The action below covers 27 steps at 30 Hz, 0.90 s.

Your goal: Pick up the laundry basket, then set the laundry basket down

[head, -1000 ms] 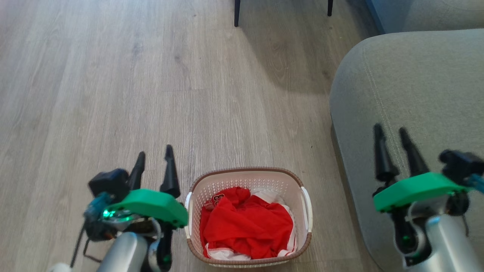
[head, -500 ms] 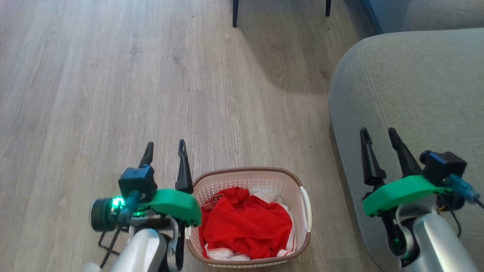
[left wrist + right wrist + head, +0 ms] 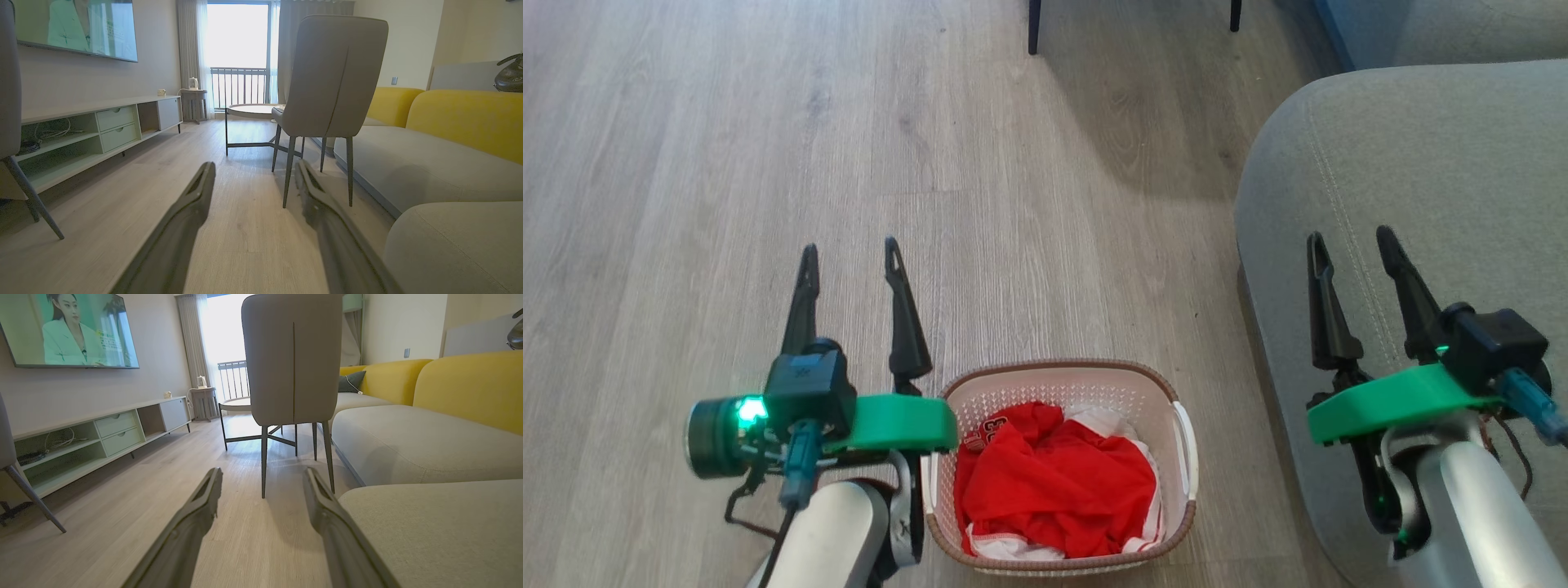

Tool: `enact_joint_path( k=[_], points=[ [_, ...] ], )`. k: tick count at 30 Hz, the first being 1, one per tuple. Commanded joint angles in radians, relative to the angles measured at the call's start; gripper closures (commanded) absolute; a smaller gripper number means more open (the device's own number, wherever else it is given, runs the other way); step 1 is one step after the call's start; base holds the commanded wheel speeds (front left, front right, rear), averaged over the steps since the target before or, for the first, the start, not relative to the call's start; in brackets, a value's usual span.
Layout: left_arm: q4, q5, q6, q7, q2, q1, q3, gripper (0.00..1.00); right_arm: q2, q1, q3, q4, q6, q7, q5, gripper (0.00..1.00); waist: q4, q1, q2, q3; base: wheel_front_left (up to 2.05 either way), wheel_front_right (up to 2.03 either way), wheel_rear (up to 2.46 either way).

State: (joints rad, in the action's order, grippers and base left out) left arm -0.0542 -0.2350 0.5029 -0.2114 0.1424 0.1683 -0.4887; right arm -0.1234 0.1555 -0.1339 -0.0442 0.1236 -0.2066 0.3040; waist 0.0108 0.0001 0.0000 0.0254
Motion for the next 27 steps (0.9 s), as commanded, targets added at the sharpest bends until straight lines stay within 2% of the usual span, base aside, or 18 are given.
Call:
enact_joint_path(
  k=[1, 4, 8, 14, 20, 27],
  points=[
    [-0.061, 0.038, 0.012, -0.014, 0.002, 0.057, 0.038, 0.0, 0.007, 0.044, -0.014, 0.057, 0.006, -0.019, -0.031, 0.0, 0.002, -0.0001, 0.0, 0.001, 0.0, 0.0, 0.0],
    [-0.071, 0.043, 0.001, -0.02, -0.009, 0.049, 0.05, 0.0, 0.006, 0.039, -0.018, 0.06, 0.007, -0.025, -0.046, 0.0, 0.003, -0.0001, 0.0, 0.001, 0.0, 0.0, 0.0],
    [-0.021, 0.021, -0.088, -0.032, -0.045, 0.014, 0.101, 0.0, 0.001, 0.03, -0.036, 0.033, 0.007, -0.037, -0.073, 0.0, 0.006, -0.0001, 0.0, -0.002, 0.0, 0.0, 0.0],
    [0.034, 0.089, -0.162, -0.05, -0.081, -0.023, 0.172, 0.0, 0.0, 0.028, -0.051, -0.043, 0.007, -0.054, -0.107, 0.0, 0.003, -0.0001, 0.0, -0.005, 0.0, 0.0, 0.0],
    [0.122, 0.062, -0.26, -0.05, -0.091, -0.045, 0.215, 0.0, 0.003, 0.028, -0.052, -0.121, 0.007, -0.055, -0.084, 0.0, -0.002, -0.0001, 0.0, -0.009, 0.0, 0.0, 0.0],
    [0.19, 0.016, -0.305, -0.05, -0.092, -0.059, 0.211, 0.0, 0.012, 0.027, -0.044, -0.203, 0.007, -0.055, -0.074, 0.0, -0.006, -0.0001, 0.0, -0.012, 0.0, 0.0, 0.0]
  ],
)
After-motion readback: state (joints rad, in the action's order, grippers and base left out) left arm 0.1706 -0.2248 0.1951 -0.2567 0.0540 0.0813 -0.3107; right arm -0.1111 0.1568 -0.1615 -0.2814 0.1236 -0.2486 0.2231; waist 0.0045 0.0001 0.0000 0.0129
